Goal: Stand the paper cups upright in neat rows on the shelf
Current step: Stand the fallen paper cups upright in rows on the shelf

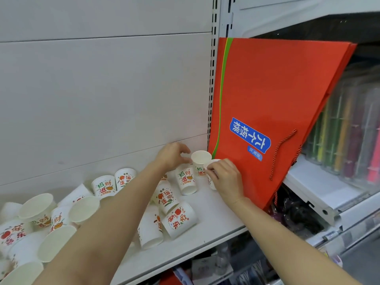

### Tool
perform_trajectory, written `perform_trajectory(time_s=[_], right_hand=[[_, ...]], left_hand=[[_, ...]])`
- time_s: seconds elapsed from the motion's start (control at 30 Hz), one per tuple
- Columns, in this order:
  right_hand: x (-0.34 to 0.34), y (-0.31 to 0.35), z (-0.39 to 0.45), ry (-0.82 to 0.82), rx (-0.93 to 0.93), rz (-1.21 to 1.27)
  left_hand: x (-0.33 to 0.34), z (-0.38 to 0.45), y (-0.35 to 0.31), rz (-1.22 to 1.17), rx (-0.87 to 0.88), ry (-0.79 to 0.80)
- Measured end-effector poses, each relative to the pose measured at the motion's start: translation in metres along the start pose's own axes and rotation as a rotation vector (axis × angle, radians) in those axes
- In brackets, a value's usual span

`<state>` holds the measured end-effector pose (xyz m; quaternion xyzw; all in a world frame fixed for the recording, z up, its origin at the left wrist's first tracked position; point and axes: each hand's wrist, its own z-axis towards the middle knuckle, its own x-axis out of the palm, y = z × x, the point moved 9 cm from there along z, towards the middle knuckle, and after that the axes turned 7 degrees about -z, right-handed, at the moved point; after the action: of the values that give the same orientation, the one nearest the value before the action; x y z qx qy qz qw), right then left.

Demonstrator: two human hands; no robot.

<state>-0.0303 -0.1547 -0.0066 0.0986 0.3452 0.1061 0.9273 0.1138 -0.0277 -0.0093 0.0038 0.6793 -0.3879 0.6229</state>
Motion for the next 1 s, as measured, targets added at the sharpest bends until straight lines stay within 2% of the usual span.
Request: perform_trajectory(time_s=[0.1, 0.2, 0.33, 0.43, 0.57, 0.67, 0.8, 1.0], right_hand=[[0.011, -0.003, -0.011, 0.018, -0.015, 0.032], [0.018, -0.011, -0.014, 0.065, 0.017, 0.036], [0.019, -0.013, -0.013, 0.107, 0.009, 0.075], [0.005, -0.003, -0.012, 0.061, -0.055, 0.042], [-0.014, 0.028, -0.018, 0.020, -0.178, 0.068], [-0.007, 0.050, -0.031, 0.151, -0.233, 0.196], [0.008, 0.071, -0.051, 0.384, -0.266, 0.312], [0.024, 0.096, -0.076, 0.685, -0.464, 0.161]], left_hand=[[0.014, -0.006, 0.017, 0.096, -0.118, 0.146], [0.024, -0.009, 0.026, 0.223, -0.176, 0.222], [0.024, -0.011, 0.024, 0.085, -0.215, 0.197], [0.012, -0.013, 0.019, -0.034, -0.190, 0.188], [-0.013, -0.018, 0.011, 0.120, -0.079, 0.087], [-0.012, -0.026, -0.001, 0.265, 0.033, 0.014], [0.001, -0.035, -0.007, 0.369, 0.072, -0.032], [-0.001, -0.042, -0.004, 0.278, 0.034, 0.010]])
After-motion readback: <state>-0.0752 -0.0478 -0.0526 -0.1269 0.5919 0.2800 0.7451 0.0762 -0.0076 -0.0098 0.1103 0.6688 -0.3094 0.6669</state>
